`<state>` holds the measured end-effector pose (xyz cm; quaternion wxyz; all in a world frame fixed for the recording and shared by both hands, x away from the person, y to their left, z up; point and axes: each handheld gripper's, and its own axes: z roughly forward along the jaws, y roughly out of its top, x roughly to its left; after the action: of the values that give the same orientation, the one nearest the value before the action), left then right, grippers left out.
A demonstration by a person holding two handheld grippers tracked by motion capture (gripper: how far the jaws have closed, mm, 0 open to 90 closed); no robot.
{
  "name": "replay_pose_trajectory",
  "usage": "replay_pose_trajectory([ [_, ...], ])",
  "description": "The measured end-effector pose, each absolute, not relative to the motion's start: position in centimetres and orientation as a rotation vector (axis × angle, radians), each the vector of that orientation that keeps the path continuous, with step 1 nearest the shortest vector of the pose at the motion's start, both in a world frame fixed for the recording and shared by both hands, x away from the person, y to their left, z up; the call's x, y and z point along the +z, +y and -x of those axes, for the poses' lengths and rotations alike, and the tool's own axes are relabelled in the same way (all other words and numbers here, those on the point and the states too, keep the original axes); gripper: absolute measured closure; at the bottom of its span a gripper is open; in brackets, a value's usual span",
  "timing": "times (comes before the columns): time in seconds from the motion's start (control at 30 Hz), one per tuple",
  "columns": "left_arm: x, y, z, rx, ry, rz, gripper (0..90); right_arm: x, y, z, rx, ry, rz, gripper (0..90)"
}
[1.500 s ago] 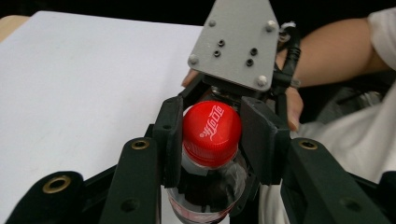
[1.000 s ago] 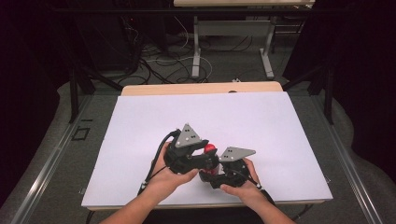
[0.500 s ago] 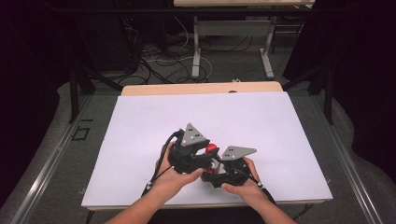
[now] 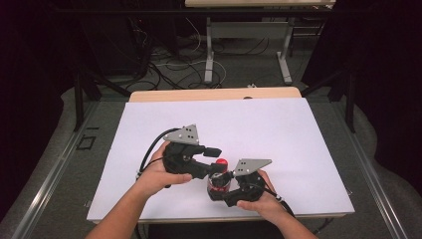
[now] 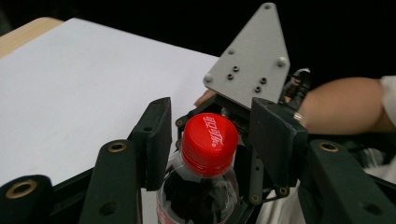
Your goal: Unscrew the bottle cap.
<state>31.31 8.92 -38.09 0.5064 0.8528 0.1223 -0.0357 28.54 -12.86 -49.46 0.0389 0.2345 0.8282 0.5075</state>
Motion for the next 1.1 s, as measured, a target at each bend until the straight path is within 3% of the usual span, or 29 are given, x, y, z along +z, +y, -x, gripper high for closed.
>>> replay_pose_trajectory([
  [0.2,-38.8,9.2,-31.9,-0.184,0.140,-2.104,56.5,-49.4,-12.4,-28.1,1.572,2.590,-0.628,28.9],
  [0.57,-39.0,9.4,-31.6,-0.115,0.142,-2.098,61.1,-49.5,-12.3,-28.0,1.545,2.605,-0.621,28.9],
  [1.1,-38.8,5.0,-27.3,0.332,0.696,-2.045,61.4,-49.5,-12.9,-28.6,1.451,2.429,-0.886,28.9],
])
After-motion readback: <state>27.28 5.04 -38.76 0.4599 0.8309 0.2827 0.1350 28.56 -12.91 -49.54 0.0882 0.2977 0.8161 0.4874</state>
